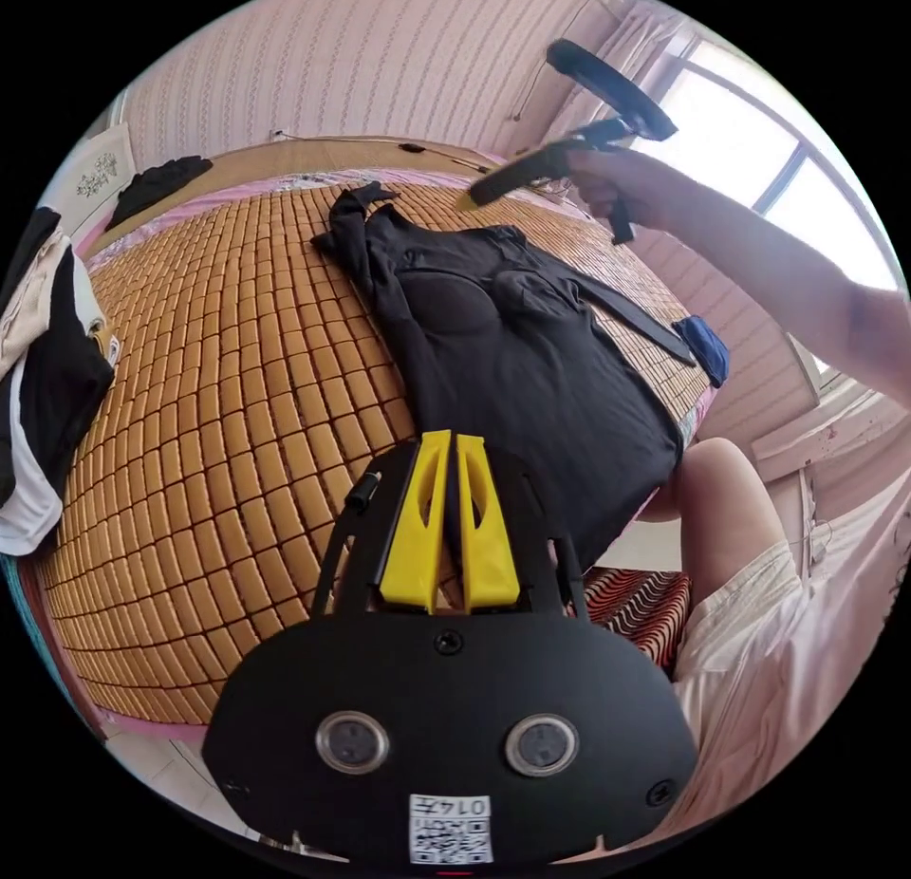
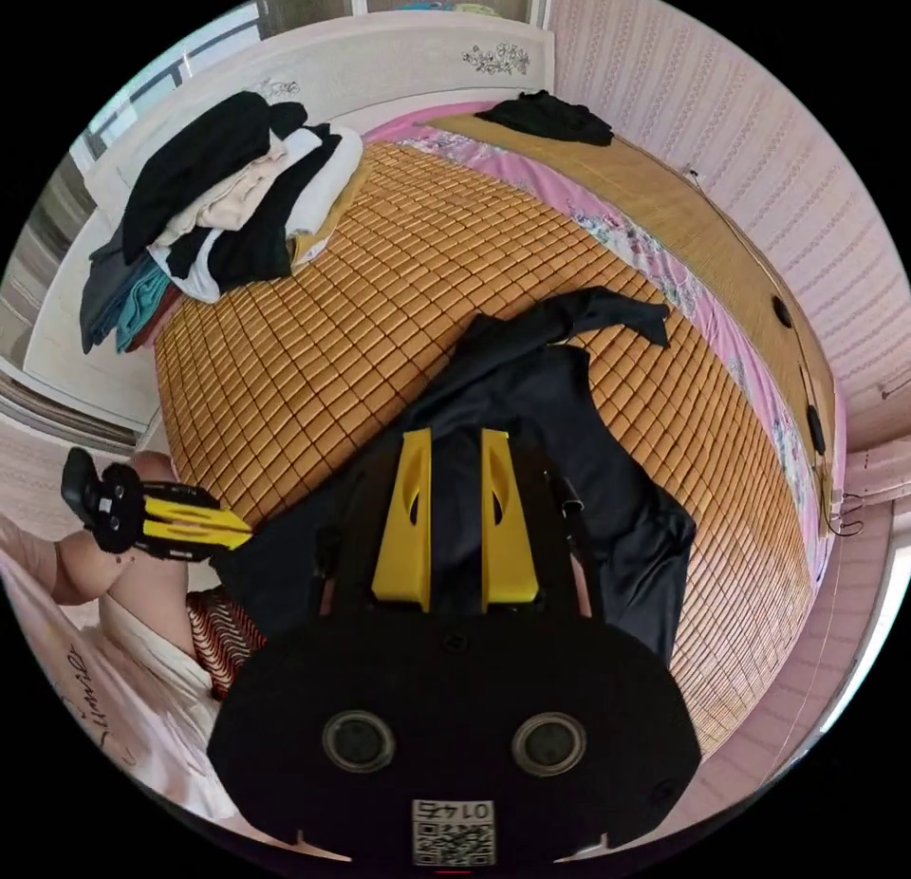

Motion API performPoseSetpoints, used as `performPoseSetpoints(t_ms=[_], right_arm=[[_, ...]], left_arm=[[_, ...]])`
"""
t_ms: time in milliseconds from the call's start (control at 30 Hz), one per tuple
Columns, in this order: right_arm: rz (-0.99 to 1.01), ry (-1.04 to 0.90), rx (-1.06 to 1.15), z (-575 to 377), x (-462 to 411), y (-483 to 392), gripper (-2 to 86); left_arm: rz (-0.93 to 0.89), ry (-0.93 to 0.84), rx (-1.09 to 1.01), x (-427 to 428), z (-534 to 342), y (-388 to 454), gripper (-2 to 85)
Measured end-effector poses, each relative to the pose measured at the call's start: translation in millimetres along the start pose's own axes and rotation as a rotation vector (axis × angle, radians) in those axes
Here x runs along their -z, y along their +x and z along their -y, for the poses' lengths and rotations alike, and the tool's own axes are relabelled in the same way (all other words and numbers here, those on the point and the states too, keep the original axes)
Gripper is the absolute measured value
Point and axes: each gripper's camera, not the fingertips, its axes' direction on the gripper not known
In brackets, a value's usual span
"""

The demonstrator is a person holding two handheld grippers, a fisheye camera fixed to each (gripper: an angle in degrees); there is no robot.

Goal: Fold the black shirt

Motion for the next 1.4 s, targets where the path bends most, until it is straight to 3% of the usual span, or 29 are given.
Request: performPoseSetpoints(t_ms=[233,367,467,567,667,733,800,967,1133,1300,1400], right_arm=[[-0.082,-0.026,-0.344,122,-72,45,10.4],[-0.04,-0.145,-0.38,147,-103,56,5.3],[-0.01,-0.05,-0.367,159,-87,54,2.0],[0.113,0.103,-0.171,170,-50,28,1.1],[0.411,0.224,0.278,163,2,-27,0.9],[0.603,0.102,0.627,145,25,-74,1.7],[0.549,-0.005,0.7,132,26,-97,3.9],[0.393,-0.165,0.574,117,4,-106,7.6],[0.172,-0.099,0.374,119,-4,-106,7.4],[0.122,-0.095,0.15,139,-18,-102,7.7],[0.132,-0.119,0.032,142,-35,-102,6.8]], left_arm=[[0.096,-0.104,-0.163,-33,-15,6,-0.6],[0.03,-0.117,-0.193,-36,-20,-3,-0.9],[-0.002,-0.121,-0.204,-36,-23,-9,-1.0],[-0.045,-0.088,-0.149,-34,-30,-20,-1.0],[-0.102,0.005,-0.036,-20,-37,-33,-1.0],[-0.131,0.12,0.042,6,-46,-44,-0.9],[-0.166,0.174,0.108,25,-55,-54,-0.8],[-0.099,0.233,0.236,73,-88,-78,-0.5],[0.252,0.159,0.373,106,-126,-118,0.7],[0.467,0.096,0.361,111,-112,-142,3.1],[0.414,0.115,0.378,103,-85,-156,4.3]])
